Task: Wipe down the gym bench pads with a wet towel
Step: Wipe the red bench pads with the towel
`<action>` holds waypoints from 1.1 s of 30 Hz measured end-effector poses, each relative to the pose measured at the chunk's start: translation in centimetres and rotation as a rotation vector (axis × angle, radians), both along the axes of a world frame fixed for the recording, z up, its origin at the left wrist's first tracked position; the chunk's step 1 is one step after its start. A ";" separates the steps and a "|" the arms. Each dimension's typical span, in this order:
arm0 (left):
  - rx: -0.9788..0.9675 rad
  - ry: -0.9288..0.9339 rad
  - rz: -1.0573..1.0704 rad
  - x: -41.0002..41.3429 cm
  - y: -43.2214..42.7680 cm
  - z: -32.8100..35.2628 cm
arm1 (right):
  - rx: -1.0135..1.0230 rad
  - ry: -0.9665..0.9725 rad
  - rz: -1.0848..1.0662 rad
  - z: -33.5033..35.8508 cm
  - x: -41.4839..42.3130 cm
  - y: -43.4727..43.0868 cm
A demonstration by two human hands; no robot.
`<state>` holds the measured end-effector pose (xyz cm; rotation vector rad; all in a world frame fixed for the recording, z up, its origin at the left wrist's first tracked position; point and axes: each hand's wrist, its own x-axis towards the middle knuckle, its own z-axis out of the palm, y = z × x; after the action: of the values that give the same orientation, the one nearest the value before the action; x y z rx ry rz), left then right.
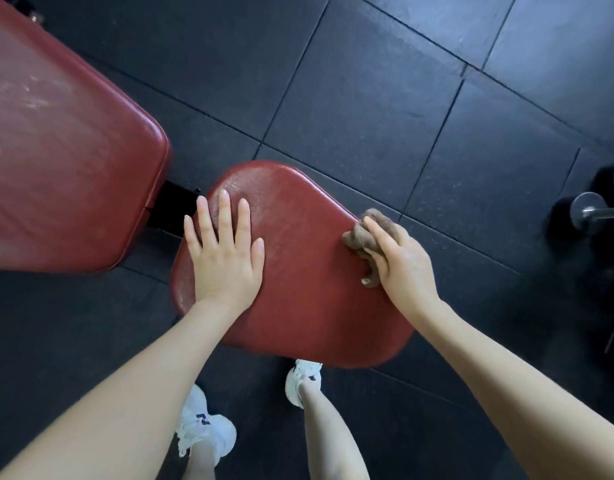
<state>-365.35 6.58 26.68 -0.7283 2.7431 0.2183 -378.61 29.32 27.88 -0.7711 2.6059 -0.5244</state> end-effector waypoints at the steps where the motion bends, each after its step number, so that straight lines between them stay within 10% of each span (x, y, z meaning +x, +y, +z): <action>1: 0.002 -0.012 -0.006 0.0 0.0 0.1 | 0.021 0.002 -0.027 0.0 0.5 0.9; 18: 0.267 -0.126 -0.181 6.6 -2.5 5.6 | 0.128 -0.247 -1.012 2.7 19.1 -0.7; 24: 0.455 -0.075 -0.032 12.9 -5.3 10.6 | -0.045 -0.286 -0.624 6.6 25.9 -12.3; 29: 1.142 0.064 0.605 16.9 -9.0 19.4 | -0.136 -0.140 -0.307 14.3 28.9 -17.6; 33: 1.381 0.150 0.651 20.7 -12.6 26.6 | -0.179 -0.042 -0.121 20.8 31.0 -21.2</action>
<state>-344.69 -6.03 53.28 -1.0356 1.6254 2.0115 -347.59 8.13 48.70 -0.6511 2.6039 -0.8096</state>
